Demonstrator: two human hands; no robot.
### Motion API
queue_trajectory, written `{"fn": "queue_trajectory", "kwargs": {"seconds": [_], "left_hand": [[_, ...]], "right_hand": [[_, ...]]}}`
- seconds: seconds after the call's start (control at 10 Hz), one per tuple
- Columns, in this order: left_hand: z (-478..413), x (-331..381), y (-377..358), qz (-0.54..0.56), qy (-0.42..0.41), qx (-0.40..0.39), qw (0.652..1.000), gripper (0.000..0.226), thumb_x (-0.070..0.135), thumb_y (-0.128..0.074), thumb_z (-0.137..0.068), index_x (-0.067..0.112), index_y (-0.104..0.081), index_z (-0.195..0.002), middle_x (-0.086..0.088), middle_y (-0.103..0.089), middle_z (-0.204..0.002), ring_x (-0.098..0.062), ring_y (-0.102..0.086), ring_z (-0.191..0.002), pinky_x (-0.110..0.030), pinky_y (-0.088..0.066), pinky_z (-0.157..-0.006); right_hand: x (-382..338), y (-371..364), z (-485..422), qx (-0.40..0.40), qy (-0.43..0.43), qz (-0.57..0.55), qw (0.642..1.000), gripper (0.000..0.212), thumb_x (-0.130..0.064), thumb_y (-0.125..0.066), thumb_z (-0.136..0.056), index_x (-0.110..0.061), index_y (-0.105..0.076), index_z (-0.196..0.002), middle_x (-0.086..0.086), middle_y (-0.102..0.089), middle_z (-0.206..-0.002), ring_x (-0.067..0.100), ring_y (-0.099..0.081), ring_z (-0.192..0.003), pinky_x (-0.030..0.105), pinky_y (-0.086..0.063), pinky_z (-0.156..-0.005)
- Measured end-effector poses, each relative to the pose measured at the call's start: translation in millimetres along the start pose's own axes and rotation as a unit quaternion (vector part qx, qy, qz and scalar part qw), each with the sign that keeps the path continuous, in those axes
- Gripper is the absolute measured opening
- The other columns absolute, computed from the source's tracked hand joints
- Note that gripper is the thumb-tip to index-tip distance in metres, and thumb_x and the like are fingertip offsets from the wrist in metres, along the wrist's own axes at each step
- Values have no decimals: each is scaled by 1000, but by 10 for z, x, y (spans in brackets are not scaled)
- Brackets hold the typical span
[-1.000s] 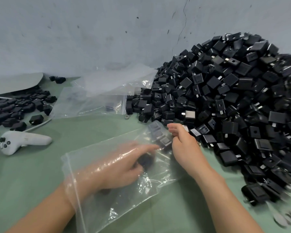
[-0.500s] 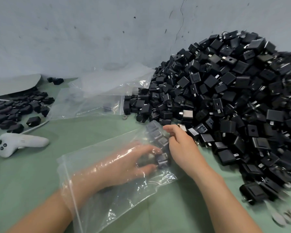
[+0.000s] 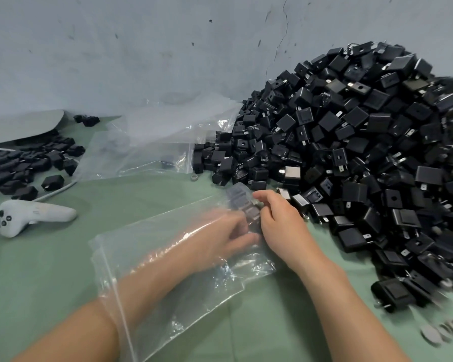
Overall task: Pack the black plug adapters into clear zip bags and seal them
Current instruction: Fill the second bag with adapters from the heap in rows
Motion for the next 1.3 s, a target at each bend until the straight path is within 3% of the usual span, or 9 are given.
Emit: {"fn": "queue_trajectory", "kwargs": {"seconds": [0.1,0.2,0.4,0.5,0.7,0.8,1.0,1.2,1.3], "left_hand": [[264,-82,223,-4,7,9,1000,35,44,-50,-99,13,-67,-99,0,-67,-94,-5,-59,-82,-23,-46,-82],[703,-251,491,-35,12,80,996,16,28,-65,-93,20,-73,-104,11,-69,-112,26,-50,-100,2,-35,-90],[1135,-415,533,-96,134,48,985,34,28,-80,-79,32,-68,-111,13,-63,-112,-16,-60,-108,-29,-43,-95],[1111,-441,433,-181,140,-36,973,47,36,-67,-91,33,-54,-135,12,-52,-129,-9,-50,-117,-18,-35,-99],[903,-269,416,-12,17,41,999,18,24,-71,-91,21,-64,-107,27,-60,-83,14,-58,-87,-1,-39,-78],[719,-214,231,204,59,-38,976,35,15,-68,-93,19,-47,-121,5,-63,-88,-1,-64,-75,-14,-50,-72],[582,-258,67,69,41,70,994,28,30,-65,-95,47,-44,-102,22,-38,-105,1,-56,-89,-8,-43,-81],[659,-428,-42,41,53,-32,997,43,37,-53,-100,57,-40,-135,17,-36,-153,-6,-32,-143,-28,-23,-119],[686,-403,-25,87,82,35,992,39,37,-59,-98,72,-47,-107,26,-47,-129,-10,-48,-125,-33,-41,-107]], "right_hand": [[1,-22,-3,1,20,31,999,37,-15,-34,-103,-28,-53,-133,-8,-54,-136,6,-50,-109,27,-40,-90],[-4,-20,-2,4,26,47,999,37,-16,-35,-104,-27,-52,-135,-7,-54,-137,8,-52,-107,29,-43,-90],[-40,-45,34,10,30,65,997,36,-16,-34,-105,-26,-51,-135,-6,-54,-136,11,-53,-107,31,-45,-89],[-48,-50,42,14,27,63,998,36,-16,-34,-105,-25,-51,-135,-5,-54,-136,14,-54,-109,33,-46,-89],[-45,-55,48,12,26,49,998,36,-15,-34,-104,-26,-51,-134,-6,-54,-135,11,-54,-102,33,-47,-86],[-28,-50,25,6,9,21,1000,38,-14,-32,-104,-28,-52,-134,-9,-53,-134,9,-52,-106,29,-44,-87],[-9,56,-37,56,-71,-180,980,39,-12,-33,-100,-33,-61,-118,-15,-63,-120,-5,-54,-108,12,-37,-82],[-18,126,-60,59,-104,-285,951,35,-10,-37,-102,-34,-61,-108,-10,-66,-118,6,-61,-111,36,-45,-107],[-19,142,-74,59,-104,-292,949,34,-10,-38,-102,-35,-61,-106,-11,-66,-116,5,-61,-108,33,-45,-104]]}}
Point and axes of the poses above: each hand's wrist, its own z-axis away from the middle knuckle, its own y-axis out of the back of the hand, x = y × z, the point moved 3 cm from there along -z, towards the middle knuckle
